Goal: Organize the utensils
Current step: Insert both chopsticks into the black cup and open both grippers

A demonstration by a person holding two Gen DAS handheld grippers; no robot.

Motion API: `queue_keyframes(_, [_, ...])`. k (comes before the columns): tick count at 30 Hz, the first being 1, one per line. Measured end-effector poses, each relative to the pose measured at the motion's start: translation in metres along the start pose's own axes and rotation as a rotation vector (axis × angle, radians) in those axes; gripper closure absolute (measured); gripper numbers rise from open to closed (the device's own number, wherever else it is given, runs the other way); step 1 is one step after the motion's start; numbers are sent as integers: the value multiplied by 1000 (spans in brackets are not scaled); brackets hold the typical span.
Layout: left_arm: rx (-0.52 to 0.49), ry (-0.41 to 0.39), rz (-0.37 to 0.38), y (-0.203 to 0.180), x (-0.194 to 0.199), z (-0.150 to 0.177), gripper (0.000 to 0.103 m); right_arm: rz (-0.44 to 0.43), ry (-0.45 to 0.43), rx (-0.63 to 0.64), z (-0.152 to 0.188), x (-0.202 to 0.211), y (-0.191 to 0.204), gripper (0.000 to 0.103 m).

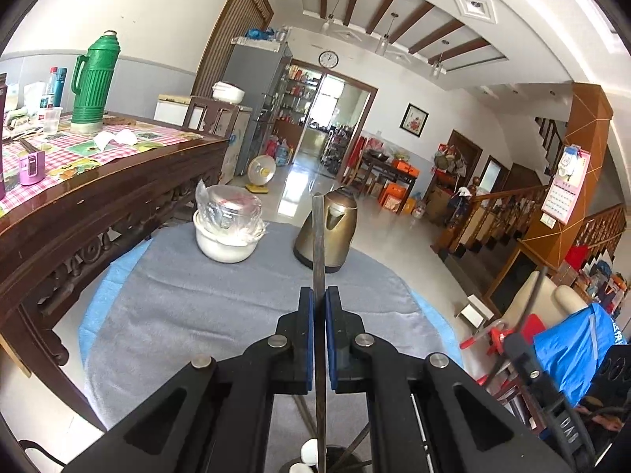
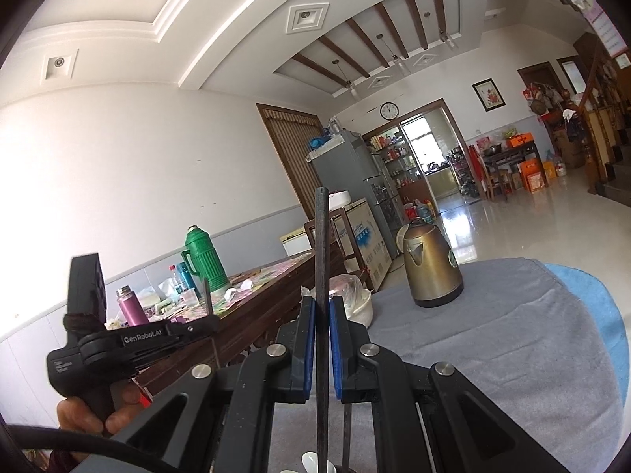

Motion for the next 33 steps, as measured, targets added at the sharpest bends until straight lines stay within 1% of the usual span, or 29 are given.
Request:
queue_keyframes(7, [-14, -30, -1, -7, -10, 19, 97, 42, 21, 47, 21, -12, 6, 96])
queue_keyframes(17, [-63, 9, -28, -15, -23, 40, 97, 61, 59, 68, 39, -21, 3, 95])
queue_keyframes(33, [-87, 47, -45, -20, -31, 52, 97, 64, 101, 43, 51, -26, -4, 95])
Point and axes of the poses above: each gripper's, at about its wrist camera, not at the fingertips, and x roughly against the way its jaws point, y to its left, z to its underside, the point moved 6 cm from there along -x, roughly the way its jaws point, and after that the axes turned 6 degrees about -z, right-handed, at the moved point
